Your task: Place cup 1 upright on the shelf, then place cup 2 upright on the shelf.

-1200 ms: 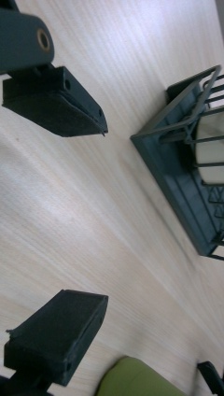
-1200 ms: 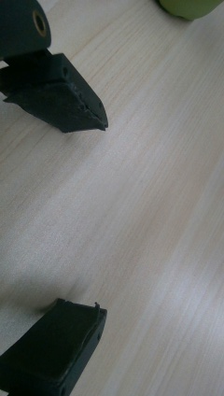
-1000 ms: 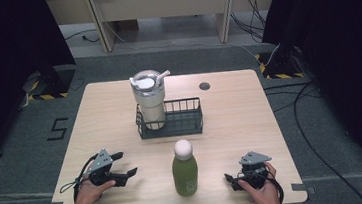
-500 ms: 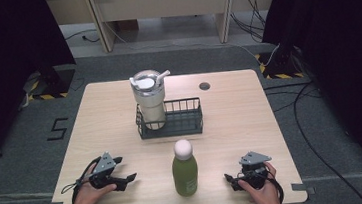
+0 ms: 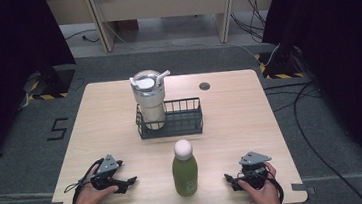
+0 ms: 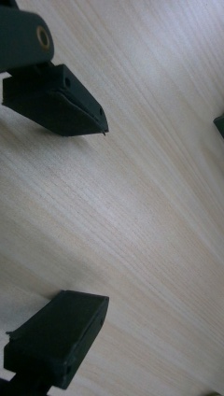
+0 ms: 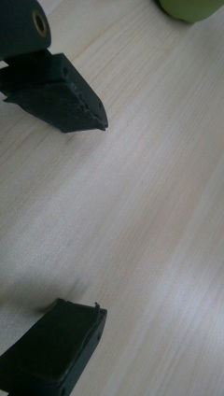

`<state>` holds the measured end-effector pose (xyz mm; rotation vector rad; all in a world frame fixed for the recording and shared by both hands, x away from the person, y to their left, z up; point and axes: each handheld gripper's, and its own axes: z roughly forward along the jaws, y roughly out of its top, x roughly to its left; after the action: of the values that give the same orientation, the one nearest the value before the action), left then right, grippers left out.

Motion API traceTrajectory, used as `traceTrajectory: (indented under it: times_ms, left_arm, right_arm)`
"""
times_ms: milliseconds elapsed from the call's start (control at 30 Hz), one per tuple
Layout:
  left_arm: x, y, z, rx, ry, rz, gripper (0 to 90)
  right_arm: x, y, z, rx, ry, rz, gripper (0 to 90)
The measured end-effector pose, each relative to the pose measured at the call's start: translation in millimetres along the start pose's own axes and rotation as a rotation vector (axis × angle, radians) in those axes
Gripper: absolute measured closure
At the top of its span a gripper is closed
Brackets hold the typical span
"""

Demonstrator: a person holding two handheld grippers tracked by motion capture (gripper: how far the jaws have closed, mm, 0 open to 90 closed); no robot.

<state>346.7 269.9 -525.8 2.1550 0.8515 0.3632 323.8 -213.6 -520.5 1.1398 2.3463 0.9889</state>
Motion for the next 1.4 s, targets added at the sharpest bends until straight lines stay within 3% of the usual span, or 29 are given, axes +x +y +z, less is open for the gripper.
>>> traceTrajectory:
  times_ms: [367,400,500,600,800,1400]
  left_arm:
    - [0.1,0.0,0.0,0.0,0.0,0.0,13.6]
    - [0.1,0.0,0.0,0.0,0.001,0.001,13.6]
    - [0.0,0.0,0.0,0.0,0.001,0.001,13.6]
    - [-0.3,0.0,0.0,0.0,0.003,0.001,13.6]
    - [-0.2,0.0,0.0,0.001,0.004,0.001,13.4]
    - [-0.1,0.0,-0.1,0.002,0.004,0.002,13.3]
  right_arm:
    - [0.4,0.0,-0.6,-0.003,0.004,-0.002,11.8]
    - [0.6,-0.8,-2.7,-0.024,0.004,0.007,18.0]
    - [0.7,-1.2,-6.2,-0.056,0.008,0.037,16.5]
    - [2.6,1.0,-13.3,-0.1,0.007,0.019,15.7]
    - [14.8,7.0,-24.4,-0.163,0.022,-0.006,15.3]
    - [56.9,20.4,-33.0,-0.213,0.15,-0.09,15.6]
